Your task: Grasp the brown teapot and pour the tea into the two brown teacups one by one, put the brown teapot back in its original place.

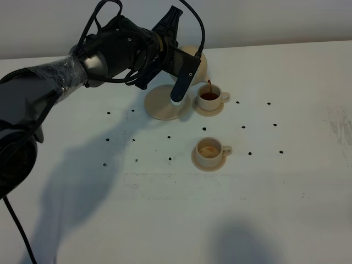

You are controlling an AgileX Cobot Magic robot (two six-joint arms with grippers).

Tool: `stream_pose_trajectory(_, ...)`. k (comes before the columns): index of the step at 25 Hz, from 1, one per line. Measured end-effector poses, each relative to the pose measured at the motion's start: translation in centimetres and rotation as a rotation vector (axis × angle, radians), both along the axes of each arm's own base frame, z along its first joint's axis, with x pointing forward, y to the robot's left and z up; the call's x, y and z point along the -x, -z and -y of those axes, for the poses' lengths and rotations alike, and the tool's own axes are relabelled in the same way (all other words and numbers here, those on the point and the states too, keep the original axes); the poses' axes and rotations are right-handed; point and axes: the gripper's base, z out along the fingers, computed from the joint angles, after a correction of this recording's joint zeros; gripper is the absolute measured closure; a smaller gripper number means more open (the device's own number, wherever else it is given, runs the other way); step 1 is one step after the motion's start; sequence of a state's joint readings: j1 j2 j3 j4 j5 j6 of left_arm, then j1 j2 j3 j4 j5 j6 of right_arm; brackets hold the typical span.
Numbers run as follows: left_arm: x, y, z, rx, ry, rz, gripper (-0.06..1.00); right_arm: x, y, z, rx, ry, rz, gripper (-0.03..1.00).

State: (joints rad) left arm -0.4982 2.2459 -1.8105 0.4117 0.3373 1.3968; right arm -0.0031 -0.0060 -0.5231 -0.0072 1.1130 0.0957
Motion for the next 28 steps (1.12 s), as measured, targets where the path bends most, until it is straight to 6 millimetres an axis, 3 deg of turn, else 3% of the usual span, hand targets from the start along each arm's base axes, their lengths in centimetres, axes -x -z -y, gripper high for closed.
stream_pose_trajectory(28, -0.09, -0.08, -0.06, -0.044, 0.033, 0.024, 0.85, 0.0, 0.0, 0.0, 0.0, 0.0, 0.0, 0.46)
